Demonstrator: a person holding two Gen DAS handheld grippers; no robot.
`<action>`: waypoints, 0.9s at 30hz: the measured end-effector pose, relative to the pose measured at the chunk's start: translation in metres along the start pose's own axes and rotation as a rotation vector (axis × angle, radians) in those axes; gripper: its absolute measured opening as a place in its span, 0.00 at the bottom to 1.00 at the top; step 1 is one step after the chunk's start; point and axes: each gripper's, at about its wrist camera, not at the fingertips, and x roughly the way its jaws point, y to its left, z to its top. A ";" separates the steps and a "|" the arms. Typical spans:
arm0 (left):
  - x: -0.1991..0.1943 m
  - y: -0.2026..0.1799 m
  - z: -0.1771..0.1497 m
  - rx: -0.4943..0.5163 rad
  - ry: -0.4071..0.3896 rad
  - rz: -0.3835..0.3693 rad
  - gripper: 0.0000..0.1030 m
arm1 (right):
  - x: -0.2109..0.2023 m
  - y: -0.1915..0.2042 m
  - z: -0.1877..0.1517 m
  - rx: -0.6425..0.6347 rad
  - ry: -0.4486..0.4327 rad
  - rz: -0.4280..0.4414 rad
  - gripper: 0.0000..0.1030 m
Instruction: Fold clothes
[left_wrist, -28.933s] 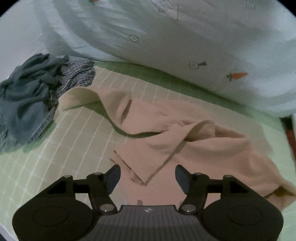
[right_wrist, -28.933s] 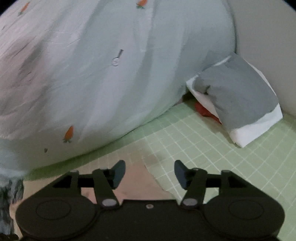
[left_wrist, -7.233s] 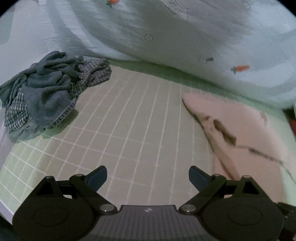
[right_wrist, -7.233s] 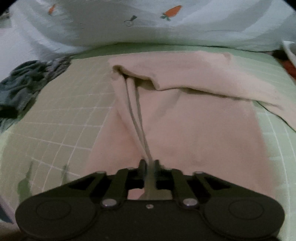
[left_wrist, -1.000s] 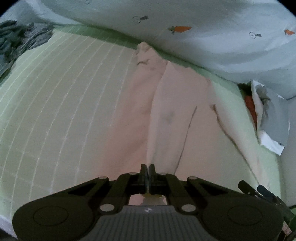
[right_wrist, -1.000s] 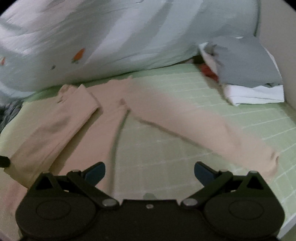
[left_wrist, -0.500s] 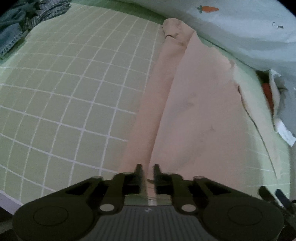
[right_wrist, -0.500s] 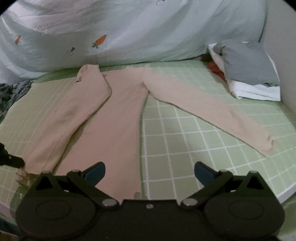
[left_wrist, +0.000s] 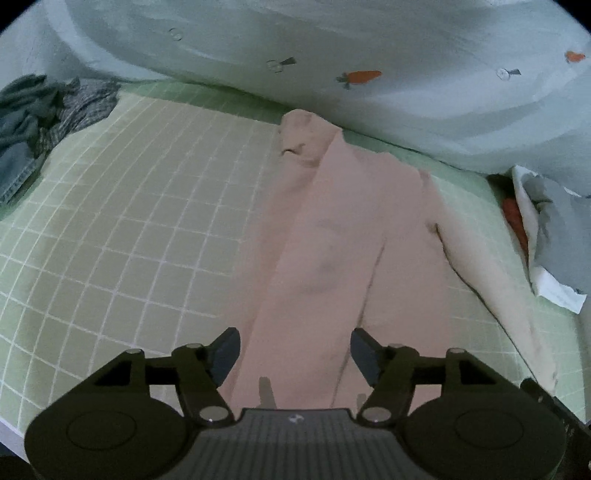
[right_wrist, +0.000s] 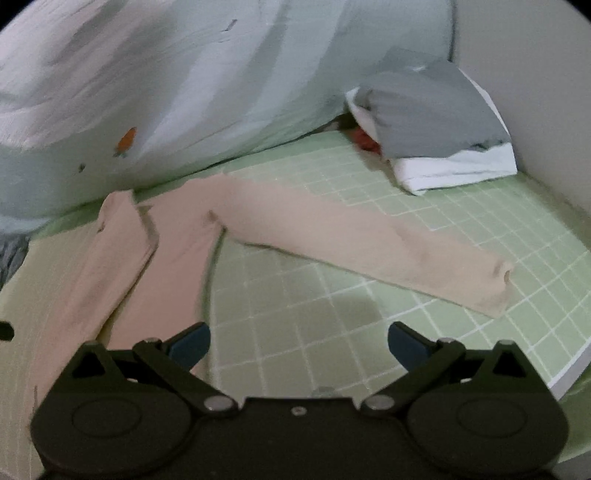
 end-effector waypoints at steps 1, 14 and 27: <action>0.000 -0.004 -0.001 0.005 -0.002 0.009 0.65 | 0.004 -0.006 0.003 0.014 0.002 -0.002 1.00; 0.002 -0.025 -0.010 -0.050 0.023 0.177 0.71 | 0.069 -0.108 0.026 0.275 0.032 -0.242 1.00; 0.007 -0.026 -0.006 -0.056 0.040 0.239 0.72 | 0.104 -0.118 0.035 0.160 0.055 -0.357 1.00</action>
